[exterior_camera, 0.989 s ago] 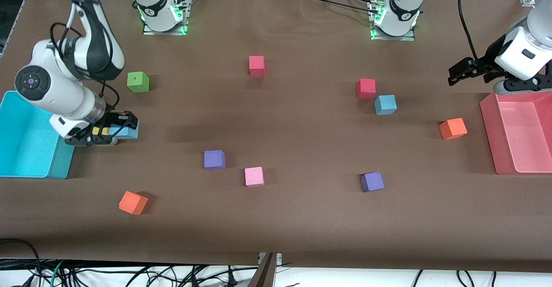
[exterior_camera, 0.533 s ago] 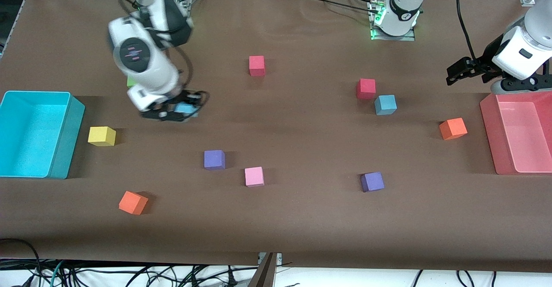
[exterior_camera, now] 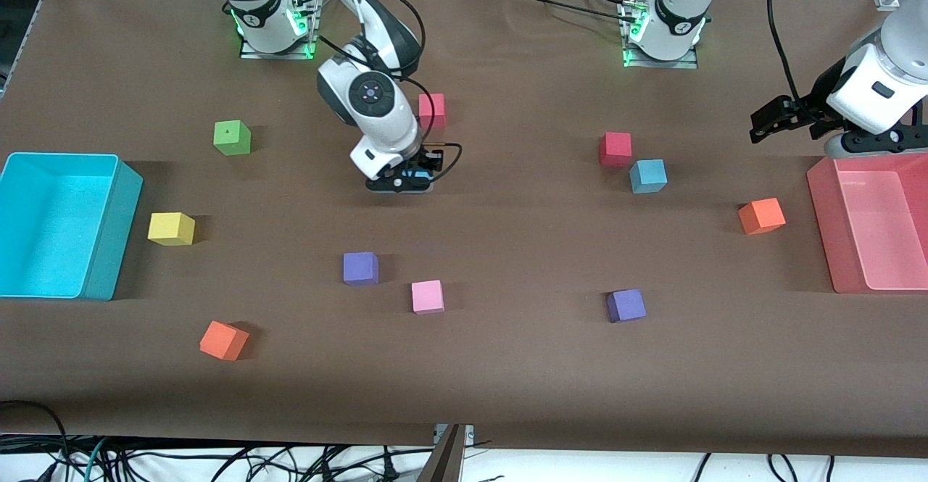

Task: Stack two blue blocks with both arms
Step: 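Carry the light blue cube with the right gripper to the table's middle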

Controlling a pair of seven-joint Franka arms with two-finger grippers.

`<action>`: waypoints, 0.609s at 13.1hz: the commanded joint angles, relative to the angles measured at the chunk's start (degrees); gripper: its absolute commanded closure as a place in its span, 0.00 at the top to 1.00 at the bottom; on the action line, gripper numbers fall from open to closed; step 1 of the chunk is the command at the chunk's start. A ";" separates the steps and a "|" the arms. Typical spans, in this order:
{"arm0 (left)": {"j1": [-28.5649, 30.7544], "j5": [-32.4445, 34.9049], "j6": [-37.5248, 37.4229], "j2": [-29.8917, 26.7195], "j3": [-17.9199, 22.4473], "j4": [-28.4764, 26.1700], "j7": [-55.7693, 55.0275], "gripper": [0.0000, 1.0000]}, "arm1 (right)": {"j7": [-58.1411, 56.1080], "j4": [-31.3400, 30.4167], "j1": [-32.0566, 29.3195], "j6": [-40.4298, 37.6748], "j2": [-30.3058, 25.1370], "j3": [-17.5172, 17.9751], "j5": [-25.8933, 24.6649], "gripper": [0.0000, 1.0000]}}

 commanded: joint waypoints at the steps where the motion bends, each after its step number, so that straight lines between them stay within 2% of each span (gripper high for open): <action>1: -0.08 -0.38 0.74 1.90 0.09 -1.33 0.78 1.00 | 4.00 0.89 2.44 6.75 3.87 0.02 -1.13 0.35; 5: -0.16 -0.82 7.58 2.17 -0.17 -14.06 0.97 1.00 | 4.36 2.03 3.94 9.24 6.69 -0.16 -2.00 0.35; 6: -0.25 -0.91 11.43 2.17 -0.26 -17.56 0.78 1.00 | 4.36 2.20 3.94 9.33 7.05 -0.16 -2.18 0.40; 7: -0.42 -1.08 16.95 2.17 -0.52 -21.95 0.70 1.00 | 4.45 2.38 4.03 9.68 7.22 -0.16 -2.44 0.83; 8: -0.51 -1.26 22.83 2.17 -0.61 -26.52 0.61 1.00 | 4.36 2.47 4.03 10.64 7.14 -0.25 -2.36 0.99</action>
